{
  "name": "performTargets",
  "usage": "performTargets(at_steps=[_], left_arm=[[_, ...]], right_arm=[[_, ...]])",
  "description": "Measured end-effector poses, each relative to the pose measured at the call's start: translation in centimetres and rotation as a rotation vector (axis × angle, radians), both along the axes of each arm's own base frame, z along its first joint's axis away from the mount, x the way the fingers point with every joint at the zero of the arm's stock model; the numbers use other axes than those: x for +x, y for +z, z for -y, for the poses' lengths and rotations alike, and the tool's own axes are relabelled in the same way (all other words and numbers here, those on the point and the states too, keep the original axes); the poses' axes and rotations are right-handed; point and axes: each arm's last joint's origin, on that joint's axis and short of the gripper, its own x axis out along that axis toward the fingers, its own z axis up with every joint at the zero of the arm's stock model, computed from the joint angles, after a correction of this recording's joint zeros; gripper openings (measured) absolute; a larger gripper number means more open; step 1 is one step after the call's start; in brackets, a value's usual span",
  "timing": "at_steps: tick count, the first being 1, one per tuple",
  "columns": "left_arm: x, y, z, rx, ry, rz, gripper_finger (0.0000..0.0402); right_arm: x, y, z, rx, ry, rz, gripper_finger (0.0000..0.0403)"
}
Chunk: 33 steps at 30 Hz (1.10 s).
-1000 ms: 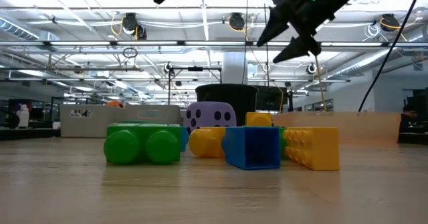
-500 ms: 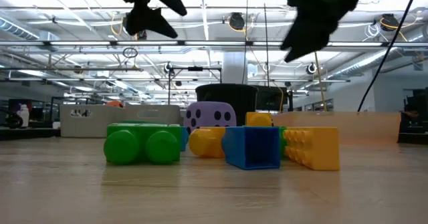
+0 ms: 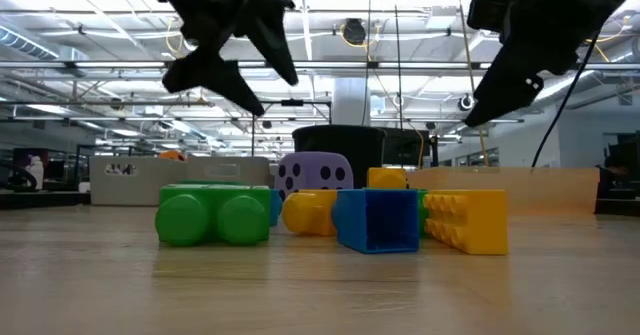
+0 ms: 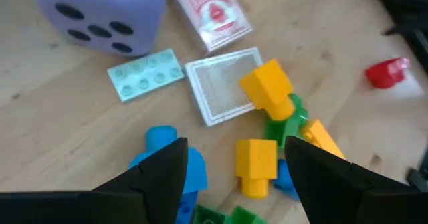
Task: Pick & Place Toys
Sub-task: Put the light blue game piece into the right gray bin
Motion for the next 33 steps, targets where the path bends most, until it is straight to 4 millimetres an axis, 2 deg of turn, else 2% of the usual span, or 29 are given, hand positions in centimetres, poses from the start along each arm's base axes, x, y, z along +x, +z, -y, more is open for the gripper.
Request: performTargets(at_steps=[3,8,16,19,26,33], left_arm=[[0.6,-0.6,-0.3,-0.008,-0.014,-0.003,0.0255],[1.2,0.2,-0.8,0.044,-0.161,0.015,0.0255],[1.1,0.5,-2.3,0.361,-0.494,-0.102,0.0255],[1.2,0.6,-3.4,0.438,-0.566,-0.118,0.0255],[2.0,-0.8,-7.1,0.364,-0.607,-0.134,0.0255],[3.0,-3.2,-8.6,0.299,-0.679,-0.152,0.0255]], right_arm=[[-0.1,-0.1,-0.4,0.006,0.016,0.006,0.0345],[-0.2,-0.1,-0.7,-0.007,0.043,0.006,0.0345],[-0.2,-0.1,-0.7,-0.009,0.013,0.015,0.0345],[-0.2,-0.1,-0.7,0.002,0.002,0.016,0.0345],[-0.2,-0.1,-0.6,0.004,-0.008,0.017,0.0345],[-0.1,-0.1,0.1,0.033,-0.067,0.011,0.0345]])
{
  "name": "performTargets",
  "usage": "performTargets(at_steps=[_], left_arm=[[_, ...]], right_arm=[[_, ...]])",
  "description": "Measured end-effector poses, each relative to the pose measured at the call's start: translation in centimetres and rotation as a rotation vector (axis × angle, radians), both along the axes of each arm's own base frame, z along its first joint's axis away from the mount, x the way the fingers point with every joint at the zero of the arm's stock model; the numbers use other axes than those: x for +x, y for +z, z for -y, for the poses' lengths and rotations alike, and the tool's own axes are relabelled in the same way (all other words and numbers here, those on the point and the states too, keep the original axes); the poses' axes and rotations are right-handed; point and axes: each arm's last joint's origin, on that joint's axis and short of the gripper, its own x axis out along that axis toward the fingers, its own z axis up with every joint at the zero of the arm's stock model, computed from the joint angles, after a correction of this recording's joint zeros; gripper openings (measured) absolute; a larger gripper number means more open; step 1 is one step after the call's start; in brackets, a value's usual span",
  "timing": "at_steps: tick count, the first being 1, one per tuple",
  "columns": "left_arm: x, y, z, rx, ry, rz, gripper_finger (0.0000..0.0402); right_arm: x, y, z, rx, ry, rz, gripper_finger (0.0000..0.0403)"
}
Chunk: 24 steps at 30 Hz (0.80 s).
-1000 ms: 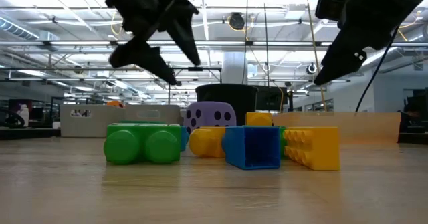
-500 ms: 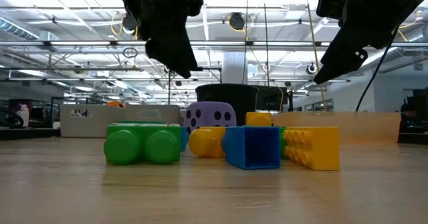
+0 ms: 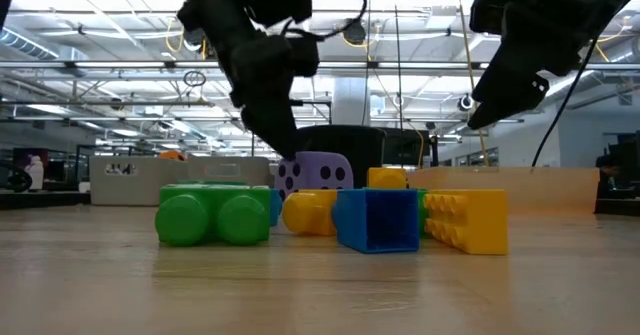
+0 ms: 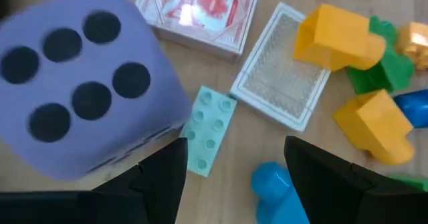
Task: Pick & Place Toys
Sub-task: Put the light blue game piece into the right gray bin
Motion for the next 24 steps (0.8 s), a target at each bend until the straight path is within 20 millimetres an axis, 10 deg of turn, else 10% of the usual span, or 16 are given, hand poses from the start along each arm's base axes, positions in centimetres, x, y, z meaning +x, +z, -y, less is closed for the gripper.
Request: performTargets(at_steps=[24], left_arm=[[1.6,-4.3,0.1,0.133,-0.045,-0.066,0.0255]], right_arm=[[0.2,0.0,0.7,0.011,-0.040,-0.004,0.0345]])
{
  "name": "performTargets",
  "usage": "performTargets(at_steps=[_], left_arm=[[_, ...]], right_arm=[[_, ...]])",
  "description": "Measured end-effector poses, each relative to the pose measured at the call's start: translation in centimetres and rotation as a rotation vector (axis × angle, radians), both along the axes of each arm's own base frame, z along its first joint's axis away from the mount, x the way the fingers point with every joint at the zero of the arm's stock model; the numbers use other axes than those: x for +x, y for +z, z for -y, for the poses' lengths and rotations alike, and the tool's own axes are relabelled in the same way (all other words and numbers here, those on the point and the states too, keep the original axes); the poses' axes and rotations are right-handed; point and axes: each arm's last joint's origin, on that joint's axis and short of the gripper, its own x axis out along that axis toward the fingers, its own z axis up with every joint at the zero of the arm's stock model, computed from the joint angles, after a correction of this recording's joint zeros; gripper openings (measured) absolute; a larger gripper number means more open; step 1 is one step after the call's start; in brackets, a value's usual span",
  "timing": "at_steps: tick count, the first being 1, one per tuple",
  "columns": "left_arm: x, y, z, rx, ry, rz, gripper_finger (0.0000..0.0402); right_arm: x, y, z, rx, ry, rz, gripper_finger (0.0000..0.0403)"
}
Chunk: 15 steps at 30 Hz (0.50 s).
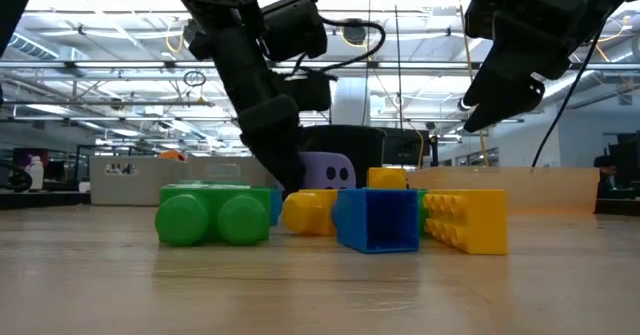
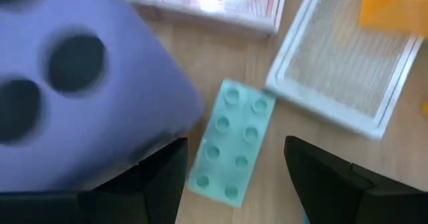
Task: Pick & Place Toys
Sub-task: Put the light blue game piece into the right gray bin
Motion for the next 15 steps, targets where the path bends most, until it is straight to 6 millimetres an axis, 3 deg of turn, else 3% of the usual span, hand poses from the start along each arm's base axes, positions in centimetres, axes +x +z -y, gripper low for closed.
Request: performTargets(at_steps=[15], left_arm=[[0.02,-0.77,0.02,0.014,-0.012,-0.030,0.0255]], right_arm=[[-0.06,-0.05,0.02,0.007,-0.012,-0.006,0.0345]])
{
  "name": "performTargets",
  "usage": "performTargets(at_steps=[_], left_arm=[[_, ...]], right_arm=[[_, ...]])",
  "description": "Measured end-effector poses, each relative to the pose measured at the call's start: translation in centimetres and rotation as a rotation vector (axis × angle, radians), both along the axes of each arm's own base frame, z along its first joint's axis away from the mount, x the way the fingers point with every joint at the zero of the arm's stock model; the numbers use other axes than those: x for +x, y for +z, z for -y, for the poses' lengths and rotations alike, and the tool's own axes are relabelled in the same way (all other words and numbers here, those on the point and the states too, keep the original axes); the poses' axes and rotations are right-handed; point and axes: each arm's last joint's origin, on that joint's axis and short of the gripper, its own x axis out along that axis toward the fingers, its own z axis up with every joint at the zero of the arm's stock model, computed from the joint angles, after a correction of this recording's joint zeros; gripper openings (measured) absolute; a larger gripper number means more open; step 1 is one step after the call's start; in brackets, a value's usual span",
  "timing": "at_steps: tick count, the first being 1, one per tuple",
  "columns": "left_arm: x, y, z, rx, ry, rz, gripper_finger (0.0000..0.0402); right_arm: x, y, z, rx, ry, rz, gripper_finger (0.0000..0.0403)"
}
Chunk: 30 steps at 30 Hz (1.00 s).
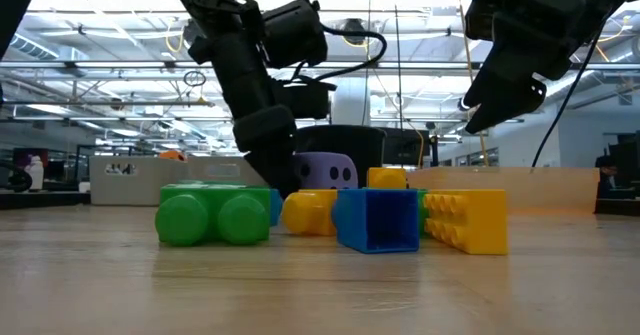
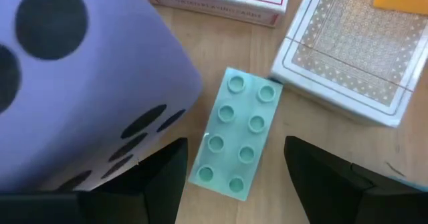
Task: Pick & Place Toys
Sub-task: Put the light blue game piece into the right gray bin
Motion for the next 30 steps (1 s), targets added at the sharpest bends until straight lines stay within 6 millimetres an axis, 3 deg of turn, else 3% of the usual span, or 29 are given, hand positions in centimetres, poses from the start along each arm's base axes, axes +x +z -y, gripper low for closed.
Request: performTargets(at_steps=[21,30], left_arm=[[-0.35,-0.78,0.11,-0.026,0.052,-0.064,0.0252],[-0.38,-0.80,0.12,-0.062,0.094,-0.066,0.0173]], right_arm=[[-0.02,-0.01,0.01,-0.001,-0.001,-0.002,0.0345],[0.01,0.02,0.00,0.000,-0.001,0.002,0.0345]])
